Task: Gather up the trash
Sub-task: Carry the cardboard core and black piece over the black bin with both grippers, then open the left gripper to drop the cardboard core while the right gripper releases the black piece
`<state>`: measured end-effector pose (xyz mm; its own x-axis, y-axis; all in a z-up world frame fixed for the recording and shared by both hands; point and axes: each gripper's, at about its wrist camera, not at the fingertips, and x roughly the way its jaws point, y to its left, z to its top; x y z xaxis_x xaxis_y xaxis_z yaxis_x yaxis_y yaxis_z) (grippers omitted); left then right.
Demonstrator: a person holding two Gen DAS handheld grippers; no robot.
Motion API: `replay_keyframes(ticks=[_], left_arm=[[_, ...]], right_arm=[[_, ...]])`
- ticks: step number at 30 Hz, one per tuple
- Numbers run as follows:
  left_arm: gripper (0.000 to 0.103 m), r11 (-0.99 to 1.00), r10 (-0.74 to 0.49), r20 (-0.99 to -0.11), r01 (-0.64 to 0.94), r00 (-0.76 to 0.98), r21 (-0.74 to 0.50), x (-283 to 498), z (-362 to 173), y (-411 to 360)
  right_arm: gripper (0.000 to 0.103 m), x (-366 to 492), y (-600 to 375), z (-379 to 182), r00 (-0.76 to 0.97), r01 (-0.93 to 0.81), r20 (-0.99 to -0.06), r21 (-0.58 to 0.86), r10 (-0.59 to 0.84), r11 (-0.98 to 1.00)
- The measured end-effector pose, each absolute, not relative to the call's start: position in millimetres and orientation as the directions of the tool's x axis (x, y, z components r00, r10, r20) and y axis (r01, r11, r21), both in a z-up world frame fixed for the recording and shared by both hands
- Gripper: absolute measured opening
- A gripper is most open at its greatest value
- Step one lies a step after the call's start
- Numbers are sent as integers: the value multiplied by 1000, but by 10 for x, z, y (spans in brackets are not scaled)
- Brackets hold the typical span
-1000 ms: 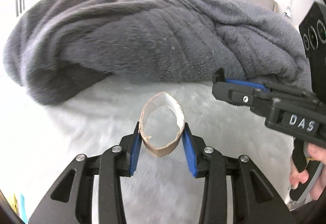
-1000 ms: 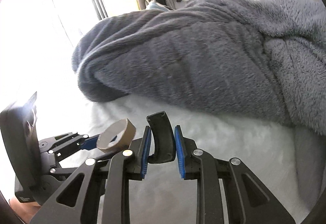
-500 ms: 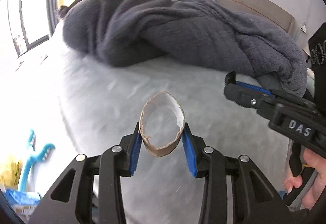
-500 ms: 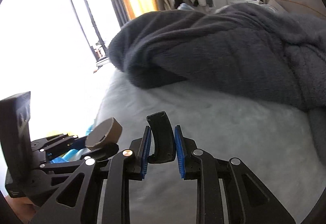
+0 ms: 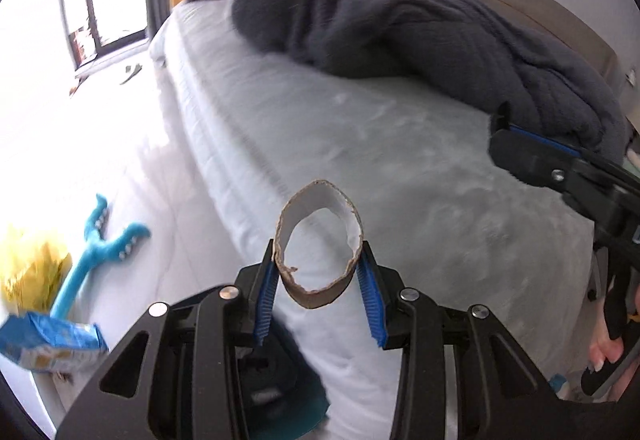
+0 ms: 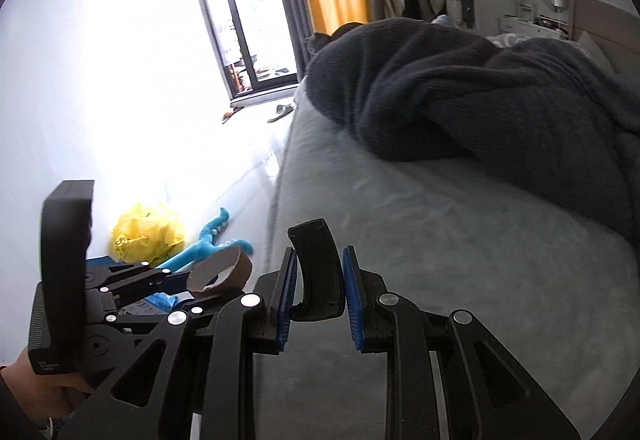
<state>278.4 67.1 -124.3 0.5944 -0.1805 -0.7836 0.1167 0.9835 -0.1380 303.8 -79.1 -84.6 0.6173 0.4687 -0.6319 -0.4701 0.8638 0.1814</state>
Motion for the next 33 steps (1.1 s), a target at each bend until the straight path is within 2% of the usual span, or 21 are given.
replay_keyframes(ticks=[12, 21, 26, 27, 28, 33], left_arm=[[41, 990, -106, -879, -35, 465, -139, 2733, -1749, 1312], [41, 979, -113, -937, -126, 330, -163, 2628, -2226, 1770], [44, 964, -174, -958, -157, 227, -212, 2531, -2467, 1935], [49, 966, -175, -963, -153, 206, -208, 2504, -2502, 1948], [60, 970, -163, -967, -147, 194, -193, 2479, -2526, 1959], [71, 976, -142, -969, -136, 203, -171, 2367, -2502, 2050]], right_arm=[[24, 2946, -98, -918, 540, -568, -655, 179, 528, 803], [24, 2920, 316, -1052, 498, -610, -688, 156, 529, 777], [24, 2931, 542, -1133, 467, -626, -714, 150, 522, 765], [24, 2931, 591, -1161, 458, -631, -722, 148, 520, 761], [24, 2930, 658, -1201, 449, -636, -730, 144, 515, 758], [24, 2931, 856, -1362, 409, -648, -767, 137, 494, 749]])
